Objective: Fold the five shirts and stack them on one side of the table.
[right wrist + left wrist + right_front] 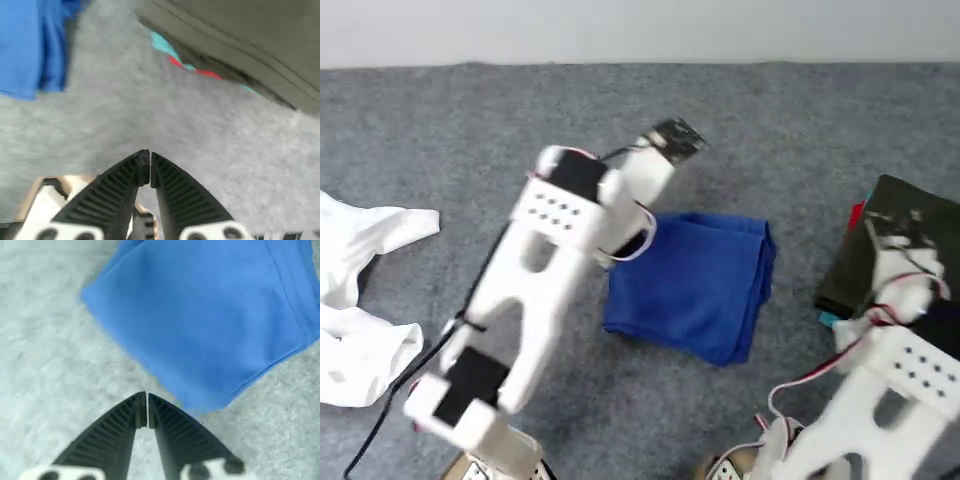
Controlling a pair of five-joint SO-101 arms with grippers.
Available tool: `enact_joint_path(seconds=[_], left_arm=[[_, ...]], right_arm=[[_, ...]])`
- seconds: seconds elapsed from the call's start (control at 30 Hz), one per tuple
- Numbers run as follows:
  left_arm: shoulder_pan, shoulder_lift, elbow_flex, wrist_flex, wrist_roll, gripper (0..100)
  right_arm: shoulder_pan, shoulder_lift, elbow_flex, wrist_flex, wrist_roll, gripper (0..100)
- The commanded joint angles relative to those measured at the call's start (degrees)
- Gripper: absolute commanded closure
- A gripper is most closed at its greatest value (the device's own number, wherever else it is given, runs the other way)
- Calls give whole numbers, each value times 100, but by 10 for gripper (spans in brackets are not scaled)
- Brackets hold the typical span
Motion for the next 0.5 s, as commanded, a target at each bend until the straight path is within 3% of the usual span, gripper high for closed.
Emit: enact_joint_path(seconds=[0.0, 0.2, 0.37, 0.47], left_arm=[[-527, -747, -189, 220, 44, 987], [-1837, -1468, -92, 211, 44, 987], [-3007, -1811, -31, 220, 18, 987], [-3516, -1943, 189, 220, -97, 987]], right_arm=[[-1130, -154, -290, -75, -633, 983], [-3055, 163, -299, -734, -1732, 973], [-3415, 1015, -316, -1490, -2066, 866], [-3442, 1499, -325, -2088, -2251, 869]])
